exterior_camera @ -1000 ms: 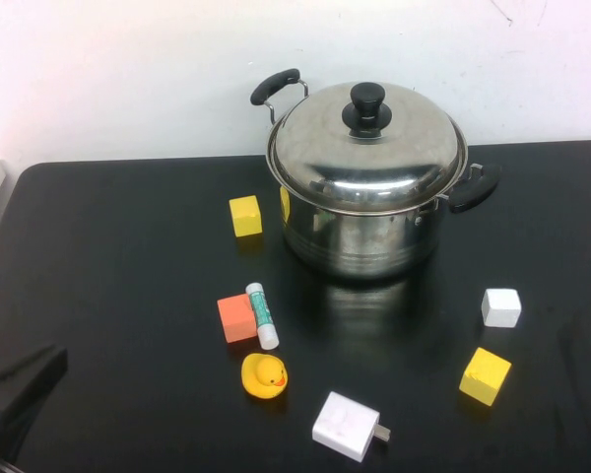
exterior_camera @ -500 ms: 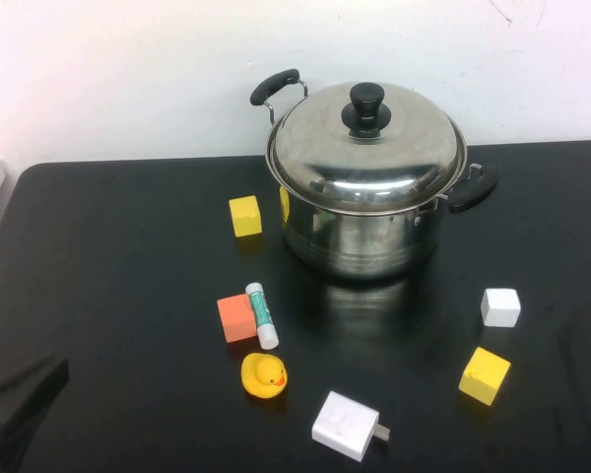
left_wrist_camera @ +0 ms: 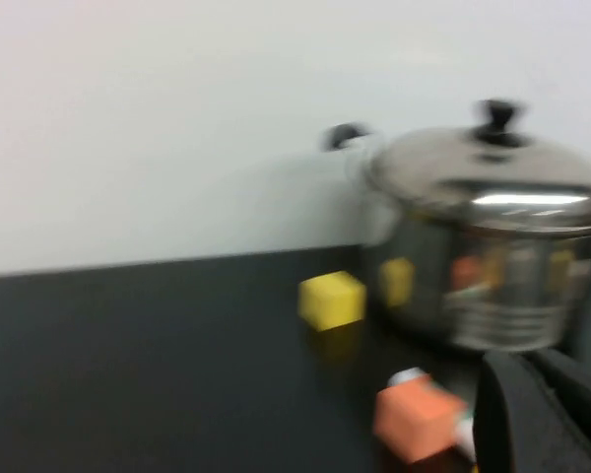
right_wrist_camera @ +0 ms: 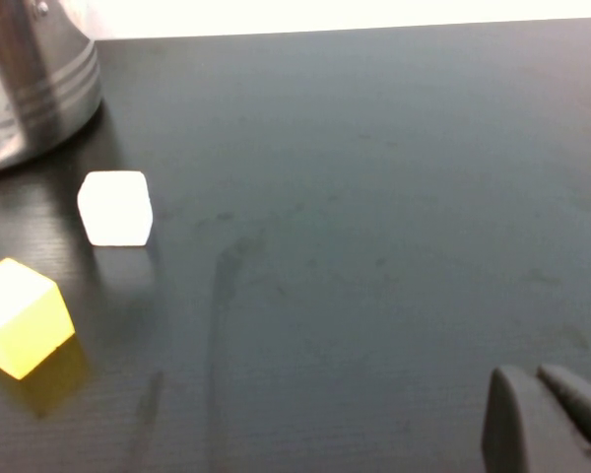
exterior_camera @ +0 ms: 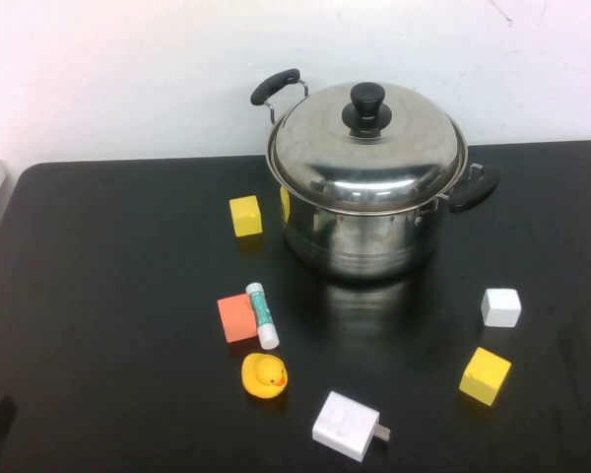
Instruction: Cover the pot
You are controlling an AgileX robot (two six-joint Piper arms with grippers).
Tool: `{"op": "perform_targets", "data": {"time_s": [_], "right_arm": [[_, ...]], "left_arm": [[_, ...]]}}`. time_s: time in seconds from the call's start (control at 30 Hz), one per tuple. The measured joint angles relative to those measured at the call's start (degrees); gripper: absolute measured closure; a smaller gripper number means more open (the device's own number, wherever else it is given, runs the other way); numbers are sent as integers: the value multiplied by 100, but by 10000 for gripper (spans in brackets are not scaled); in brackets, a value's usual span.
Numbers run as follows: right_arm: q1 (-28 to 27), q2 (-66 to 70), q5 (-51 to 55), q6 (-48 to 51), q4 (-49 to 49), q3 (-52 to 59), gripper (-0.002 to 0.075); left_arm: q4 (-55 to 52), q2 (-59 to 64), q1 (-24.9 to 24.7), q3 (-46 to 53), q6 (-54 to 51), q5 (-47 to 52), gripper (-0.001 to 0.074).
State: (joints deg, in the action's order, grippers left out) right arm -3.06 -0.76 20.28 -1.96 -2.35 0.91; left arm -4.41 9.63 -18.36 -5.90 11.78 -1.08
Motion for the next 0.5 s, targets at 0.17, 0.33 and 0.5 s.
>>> {"op": "perform_targets", "data": {"time_s": [0.17,0.33,0.5], "right_arm": [[0,0,0,0,0,0,728],[0,0,0,0,0,0,728],[0,0,0,0,0,0,728]], "left_arm": [[69,-272,773,459,26,-40,735],[319,-651,1198,709,164,17,735],[474,-989,1246,709,185,807,735]]}}
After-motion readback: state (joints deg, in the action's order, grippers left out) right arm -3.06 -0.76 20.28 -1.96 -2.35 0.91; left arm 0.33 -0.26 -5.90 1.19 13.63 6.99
